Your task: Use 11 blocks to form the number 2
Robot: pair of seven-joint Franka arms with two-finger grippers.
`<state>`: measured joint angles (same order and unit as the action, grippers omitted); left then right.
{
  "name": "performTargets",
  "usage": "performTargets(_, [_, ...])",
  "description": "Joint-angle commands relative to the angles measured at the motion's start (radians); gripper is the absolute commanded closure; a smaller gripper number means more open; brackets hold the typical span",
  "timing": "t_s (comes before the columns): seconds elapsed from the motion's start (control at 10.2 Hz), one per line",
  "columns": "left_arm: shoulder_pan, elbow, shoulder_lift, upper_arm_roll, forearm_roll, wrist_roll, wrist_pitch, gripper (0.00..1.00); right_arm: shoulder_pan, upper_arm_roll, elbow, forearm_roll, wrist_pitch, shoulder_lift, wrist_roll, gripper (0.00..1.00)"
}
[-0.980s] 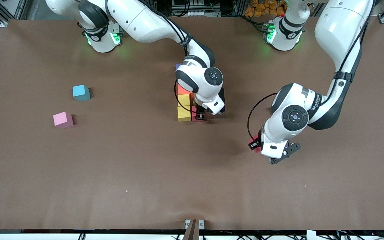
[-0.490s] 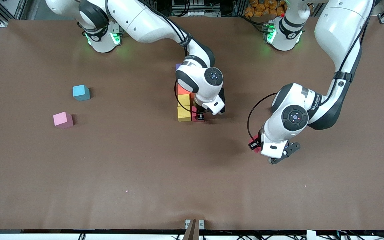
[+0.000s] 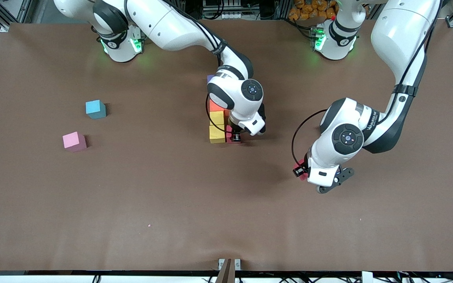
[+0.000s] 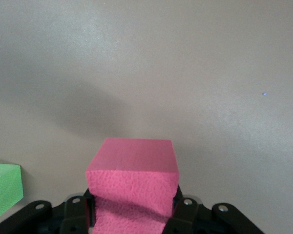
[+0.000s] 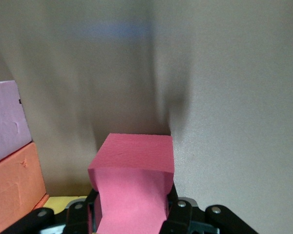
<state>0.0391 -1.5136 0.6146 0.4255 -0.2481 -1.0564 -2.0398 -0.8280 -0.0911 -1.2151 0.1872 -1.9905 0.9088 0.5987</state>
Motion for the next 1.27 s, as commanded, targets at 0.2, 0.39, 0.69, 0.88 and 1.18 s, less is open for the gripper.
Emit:
performTargets(0.2, [0.007,-0.011,-0.018,-0.002,0.024,-0.164,0.009,0.61,0.009,-0.007,0.035,0.012,0.016,0.024,0.010,0.59])
performTargets(0.39, [0.018,-0.013,-0.018,-0.002,0.024,-0.273,0.009,0.61,0.009,-0.007,0.034,0.012,0.016,0.024,0.010,0.53])
performTargets(0.69, [0.010,-0.016,-0.018,0.001,0.027,-0.350,0.009,0.61,0.007,-0.007,0.035,0.011,0.012,0.022,0.009,0.00])
performTargets(0.88, [0.008,-0.020,-0.018,0.006,0.049,-0.387,0.009,0.61,0.007,-0.012,0.035,0.011,0.016,0.015,0.009,0.00])
performTargets(1.18, [0.005,-0.025,-0.022,0.007,0.058,-0.453,0.009,0.61,0.006,-0.018,0.034,-0.038,0.019,-0.011,0.009,0.00])
